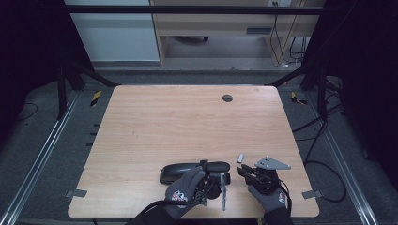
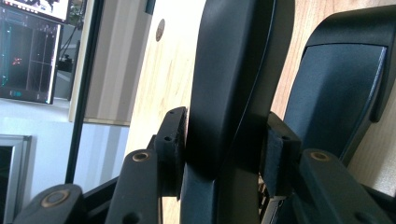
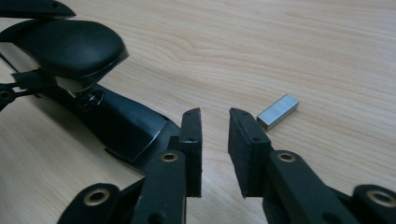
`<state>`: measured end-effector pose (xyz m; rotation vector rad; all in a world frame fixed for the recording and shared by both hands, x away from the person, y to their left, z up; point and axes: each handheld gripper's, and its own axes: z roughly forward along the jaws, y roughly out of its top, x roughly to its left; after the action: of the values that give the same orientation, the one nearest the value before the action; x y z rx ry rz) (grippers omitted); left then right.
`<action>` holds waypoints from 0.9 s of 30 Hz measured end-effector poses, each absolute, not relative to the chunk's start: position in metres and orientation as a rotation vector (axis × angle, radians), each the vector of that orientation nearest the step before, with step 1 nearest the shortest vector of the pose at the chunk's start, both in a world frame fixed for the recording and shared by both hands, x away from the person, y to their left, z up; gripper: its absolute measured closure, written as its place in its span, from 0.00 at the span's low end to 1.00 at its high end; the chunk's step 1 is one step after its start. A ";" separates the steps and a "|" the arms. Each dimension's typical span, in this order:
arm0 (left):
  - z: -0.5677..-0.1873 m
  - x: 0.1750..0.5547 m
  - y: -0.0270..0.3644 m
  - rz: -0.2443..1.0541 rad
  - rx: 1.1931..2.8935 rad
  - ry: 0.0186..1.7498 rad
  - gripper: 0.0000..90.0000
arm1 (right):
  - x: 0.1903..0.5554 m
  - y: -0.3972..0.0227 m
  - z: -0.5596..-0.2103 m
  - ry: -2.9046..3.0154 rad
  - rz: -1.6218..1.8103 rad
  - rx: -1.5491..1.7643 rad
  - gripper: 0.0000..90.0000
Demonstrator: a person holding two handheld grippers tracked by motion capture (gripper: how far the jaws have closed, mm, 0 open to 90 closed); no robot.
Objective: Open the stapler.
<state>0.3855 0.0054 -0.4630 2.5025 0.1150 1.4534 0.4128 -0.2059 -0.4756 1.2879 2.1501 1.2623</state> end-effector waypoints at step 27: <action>-0.466 0.384 0.005 1.486 2.485 0.106 0.65 | 0.412 -0.178 -0.484 2.236 1.287 1.244 0.99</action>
<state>0.3838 0.0048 -0.4658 2.4851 0.1056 1.4860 0.4123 -0.1781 -0.4844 1.2443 2.2365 1.2868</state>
